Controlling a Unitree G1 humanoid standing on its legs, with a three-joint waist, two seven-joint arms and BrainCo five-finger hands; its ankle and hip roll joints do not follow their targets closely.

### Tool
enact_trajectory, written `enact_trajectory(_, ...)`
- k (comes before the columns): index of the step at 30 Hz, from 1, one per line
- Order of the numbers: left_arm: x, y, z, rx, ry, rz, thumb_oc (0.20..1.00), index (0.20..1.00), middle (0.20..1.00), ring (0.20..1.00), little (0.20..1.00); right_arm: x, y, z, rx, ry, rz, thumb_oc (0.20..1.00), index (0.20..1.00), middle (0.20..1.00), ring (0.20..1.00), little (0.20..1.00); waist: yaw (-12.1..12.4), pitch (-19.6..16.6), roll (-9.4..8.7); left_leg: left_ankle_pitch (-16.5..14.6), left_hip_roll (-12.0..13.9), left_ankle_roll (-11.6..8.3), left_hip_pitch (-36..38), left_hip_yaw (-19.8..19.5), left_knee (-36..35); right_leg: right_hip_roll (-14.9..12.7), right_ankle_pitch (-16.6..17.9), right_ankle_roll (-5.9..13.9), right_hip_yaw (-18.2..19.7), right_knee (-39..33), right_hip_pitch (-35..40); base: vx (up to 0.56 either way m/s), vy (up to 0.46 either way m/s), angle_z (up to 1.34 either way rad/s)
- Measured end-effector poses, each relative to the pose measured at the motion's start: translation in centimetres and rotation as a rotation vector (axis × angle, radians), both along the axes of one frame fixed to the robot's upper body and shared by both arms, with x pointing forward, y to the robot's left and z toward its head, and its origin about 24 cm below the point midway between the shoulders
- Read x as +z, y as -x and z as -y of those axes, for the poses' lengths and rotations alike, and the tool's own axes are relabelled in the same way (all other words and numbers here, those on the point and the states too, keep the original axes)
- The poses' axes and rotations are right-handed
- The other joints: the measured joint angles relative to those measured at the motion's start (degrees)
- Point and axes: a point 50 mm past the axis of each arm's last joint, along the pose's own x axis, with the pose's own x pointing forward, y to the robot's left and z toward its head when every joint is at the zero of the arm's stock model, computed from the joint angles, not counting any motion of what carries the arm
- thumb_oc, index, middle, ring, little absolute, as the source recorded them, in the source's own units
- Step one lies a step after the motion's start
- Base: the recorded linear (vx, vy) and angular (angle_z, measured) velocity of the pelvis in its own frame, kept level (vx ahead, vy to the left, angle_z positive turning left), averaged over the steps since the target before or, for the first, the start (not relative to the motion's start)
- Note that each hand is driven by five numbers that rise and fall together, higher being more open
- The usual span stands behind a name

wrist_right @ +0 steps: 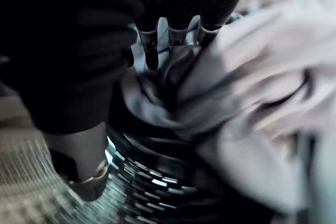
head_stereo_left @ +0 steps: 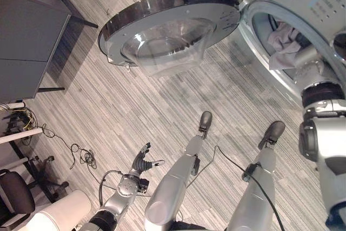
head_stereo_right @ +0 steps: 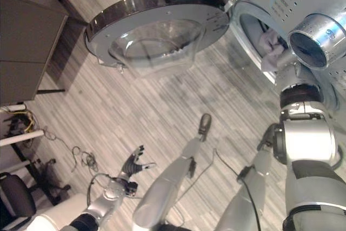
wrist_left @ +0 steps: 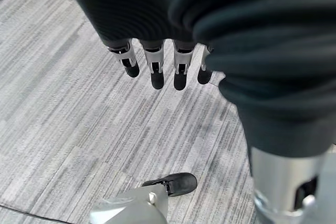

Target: Grab the laundry basket,head to the washer,open it,put in the laundry and shut it.

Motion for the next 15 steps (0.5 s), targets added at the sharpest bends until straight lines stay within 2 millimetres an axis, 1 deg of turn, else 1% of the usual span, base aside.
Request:
enact_trajectory(2,0.0,0.0,0.1,0.002,-0.001,0.003,1.000,1.000,1.000,1.000,1.000,0.0,0.3,0.0,-0.001,-0.183,0.137,1.000,1.000,1.000,1.000,1.000,0.2,0.0,0.02,-0.2,0.0,0.03,0.2,0.1,0.0,0.0,0.0,0.07,-0.1,-0.2,0.2,0.04,-0.008,0.00)
enact_trajectory(4,-0.1,0.1,0.0,0.009,-0.005,-0.005,1.000,1.000,1.000,1.000,1.000,-0.4,0.2,-0.3,0.005,-0.244,0.163,1.000,1.000,1.000,1.000,1.000,-0.1,0.0,0.01,-0.2,0.0,0.10,0.6,-0.1,-0.1,0.1,0.0,0.07,-0.1,-0.7,0.8,-0.03,0.006,0.00)
enact_trajectory(5,-0.1,0.1,0.1,0.011,-0.003,-0.002,1.000,1.000,1.000,1.000,1.000,-0.4,0.3,-0.3,-0.002,-0.271,0.194,1.000,1.000,1.000,1.000,1.000,0.0,0.0,0.01,-0.2,0.0,0.10,0.7,0.1,-0.4,0.1,0.0,0.05,-0.1,-0.9,0.9,-0.08,0.013,-0.04)
enact_trajectory(6,-0.2,0.2,-0.1,0.023,-0.005,-0.007,1.000,1.000,1.000,1.000,1.000,-0.2,0.6,-1.1,0.010,-0.307,0.269,1.000,1.000,1.000,1.000,1.000,-0.3,0.0,0.01,-0.2,0.0,0.11,0.7,0.1,-0.4,0.2,0.1,0.00,-0.1,-0.9,0.7,-0.07,-0.005,-0.04)
enact_trajectory(8,-0.2,0.2,-0.1,0.056,-0.007,-0.004,1.000,1.000,1.000,1.000,1.000,-2.1,1.2,-4.5,0.075,-0.282,0.339,1.000,1.000,1.000,1.000,1.000,-2.5,0.4,-0.53,-0.4,0.5,-0.18,0.9,0.1,-0.3,0.5,-0.3,-0.41,-0.1,0.0,0.7,0.00,-0.031,-0.03)
enact_trajectory(9,-0.1,0.0,-0.4,0.074,-0.009,-0.003,1.000,1.000,1.000,1.000,1.000,-3.1,1.4,-5.8,0.104,-0.277,0.344,1.000,1.000,1.000,1.000,1.000,-3.6,0.8,-1.08,-0.5,0.9,-0.26,0.9,0.1,-0.3,0.9,-0.5,-0.60,-0.2,0.0,0.7,0.00,-0.014,-0.08)
enact_trajectory(10,0.1,-0.2,-0.5,0.079,-0.007,0.003,1.000,1.000,1.000,1.000,1.000,-4.5,1.3,-7.3,0.133,-0.291,0.317,1.000,1.000,1.000,1.000,1.000,-4.4,1.0,-1.44,-0.6,1.3,-0.41,0.9,0.2,-0.3,1.4,-0.5,-0.81,-0.2,0.0,0.7,0.00,0.000,-0.14)
enact_trajectory(11,0.6,-0.8,-0.1,0.077,0.004,0.022,1.000,1.000,1.000,1.000,1.000,-7.9,1.6,-9.4,0.169,-0.324,0.246,1.000,1.000,1.000,1.000,1.000,-5.3,1.1,-1.63,-1.1,2.1,-0.92,0.8,0.3,0.1,2.2,-0.6,-1.11,-0.1,0.0,0.8,0.00,0.006,-0.14)
enact_trajectory(13,0.9,-1.0,0.1,0.081,0.018,0.039,1.000,1.000,1.000,1.000,1.000,-10.0,2.5,-10.8,0.198,-0.298,0.212,1.000,1.000,1.000,1.000,1.000,-6.1,1.2,-1.72,-1.2,2.7,-1.06,0.8,0.4,0.2,2.8,-0.8,-1.55,-0.1,0.0,0.7,0.00,0.011,-0.11)
enact_trajectory(14,1.3,-1.1,0.0,0.102,0.034,0.056,1.000,1.000,1.000,1.000,1.000,-11.7,4.0,-12.0,0.230,-0.244,0.195,1.000,1.000,1.000,1.000,1.000,-7.0,1.5,-2.19,-1.3,3.2,-1.13,0.9,0.5,0.2,3.3,-1.1,-1.98,-0.1,-0.1,0.7,-0.01,0.020,-0.13)
enact_trajectory(15,1.3,-1.2,-0.1,0.119,0.042,0.058,1.000,1.000,1.000,1.000,1.000,-13.1,4.6,-12.8,0.244,-0.213,0.155,1.000,1.000,1.000,1.000,1.000,-7.7,1.8,-2.62,-1.4,3.6,-1.24,1.1,0.6,0.2,3.7,-1.1,-2.13,0.0,-0.1,0.8,-0.01,0.026,-0.12)
